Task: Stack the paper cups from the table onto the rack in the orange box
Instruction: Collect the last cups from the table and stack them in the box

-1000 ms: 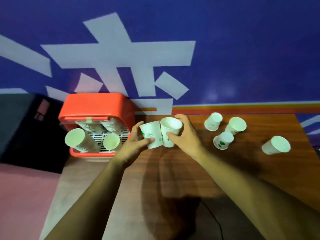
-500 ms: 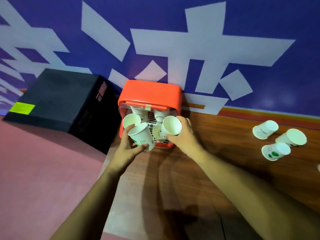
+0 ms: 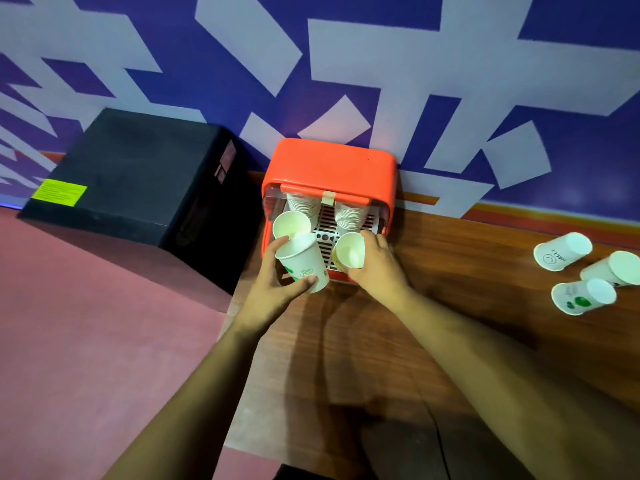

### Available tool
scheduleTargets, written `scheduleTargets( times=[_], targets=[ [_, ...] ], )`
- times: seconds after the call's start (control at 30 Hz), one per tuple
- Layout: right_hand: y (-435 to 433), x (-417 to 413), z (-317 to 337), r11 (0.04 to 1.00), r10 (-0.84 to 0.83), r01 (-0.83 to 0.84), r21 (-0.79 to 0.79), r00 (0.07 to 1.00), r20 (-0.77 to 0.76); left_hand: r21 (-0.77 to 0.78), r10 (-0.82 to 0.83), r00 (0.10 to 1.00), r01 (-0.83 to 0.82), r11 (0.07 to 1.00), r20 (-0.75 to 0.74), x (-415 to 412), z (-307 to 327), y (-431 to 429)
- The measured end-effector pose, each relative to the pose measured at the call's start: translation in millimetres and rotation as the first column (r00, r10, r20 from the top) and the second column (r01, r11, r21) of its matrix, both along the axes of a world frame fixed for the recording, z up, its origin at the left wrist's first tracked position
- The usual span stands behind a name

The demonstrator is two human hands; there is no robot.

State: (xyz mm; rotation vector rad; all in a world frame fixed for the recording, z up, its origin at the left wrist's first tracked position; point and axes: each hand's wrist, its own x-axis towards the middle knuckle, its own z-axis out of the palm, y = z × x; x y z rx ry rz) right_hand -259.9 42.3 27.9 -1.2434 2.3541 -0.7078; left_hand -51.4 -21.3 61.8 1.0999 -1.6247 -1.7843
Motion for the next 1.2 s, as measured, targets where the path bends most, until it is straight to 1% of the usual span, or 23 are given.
scheduleTargets(
  times=[0.03, 0.07, 0.13, 0.17, 0.27, 0.3, 0.33, 0.4, 0.43, 0.57, 0.67, 0.73, 0.77, 0.83, 0.9, 0.93, 1.07, 1.2],
  targets=[
    [-1, -1, -4, 0.999, 0.023, -0.022, 0.047, 1.000, -0.018, -0.007, -0.007, 1.000, 0.007, 1.000, 0.003, -1, 0, 0],
    [-1, -2, -6, 0.993, 0.053, -0.053, 0.102, 0.999, -0.004, -0.014, -0.013, 1.000, 0.013, 1.000, 0.005, -2, 0, 0],
    [-1, -6, -8, 0.976, 0.096, -0.108, 0.189, 0.993, 0.075, -0.020, -0.015, 1.000, 0.015, 1.000, 0.017, -3, 0, 0],
    [-1, -8, -8, 0.973, 0.096, -0.115, 0.200, 0.990, 0.103, -0.023, -0.013, 1.000, 0.014, 1.000, 0.026, -3, -1, 0],
    [2, -16, 2, 0.991, 0.056, -0.072, 0.115, 0.989, 0.137, -0.007, -0.030, 0.999, 0.030, 1.000, 0.027, -8, 0, 3],
    [3, -19, 9, 0.996, 0.035, -0.049, 0.072, 0.984, 0.173, -0.003, -0.045, 0.999, 0.045, 0.999, 0.021, -12, -1, 4],
    [4, -22, 18, 1.000, 0.000, -0.007, 0.026, 0.968, 0.252, -0.001, -0.062, 0.998, 0.062, 0.998, 0.015, -16, -1, 5],
    [7, -25, 36, 0.994, -0.039, 0.084, -0.073, 0.875, 0.483, -0.015, -0.084, 0.996, 0.084, 0.996, 0.014, -30, -2, 8],
    [8, -27, 44, 0.988, -0.022, 0.105, -0.114, 0.826, 0.563, -0.036, -0.090, 0.996, 0.091, 0.995, 0.022, -38, -2, 10],
    [12, -31, 61, 0.981, 0.083, 0.067, -0.183, 0.704, 0.706, -0.136, -0.072, 0.995, 0.080, 0.987, 0.064, -67, -7, 9],
    [11, -32, 56, 0.975, 0.097, 0.085, -0.205, 0.669, 0.737, -0.228, -0.020, 0.992, 0.048, 0.973, 0.124, -81, -10, 3],
    [9, -33, 52, 0.971, 0.082, 0.114, -0.208, 0.662, 0.745, -0.304, -0.012, 0.983, 0.067, 0.950, 0.181, -87, -11, -1],
    [7, -33, 50, 0.970, 0.071, 0.130, -0.206, 0.658, 0.750, -0.319, -0.024, 0.982, 0.083, 0.944, 0.187, -88, -11, -3],
    [6, -32, 47, 0.967, 0.055, 0.153, -0.203, 0.654, 0.754, -0.284, -0.054, 0.991, 0.086, 0.955, 0.119, -89, -9, -2],
    [7, -30, 43, 0.967, 0.066, 0.143, -0.209, 0.655, 0.752, -0.239, -0.035, 0.998, 0.047, 0.970, 0.055, -88, -9, 1],
    [7, -29, 40, 0.969, 0.077, 0.128, -0.213, 0.661, 0.746, -0.238, -0.017, 0.998, 0.030, 0.971, 0.054, -87, -10, 2],
    [10, -28, 26, 0.976, 0.095, 0.075, -0.202, 0.693, 0.715, -0.259, -0.003, 0.993, 0.034, 0.965, 0.119, -85, -24, 4],
    [10, -27, 14, 0.981, 0.086, 0.049, -0.189, 0.762, 0.641, -0.281, -0.007, 0.983, 0.058, 0.958, 0.182, -84, -37, 5]
  ],
)
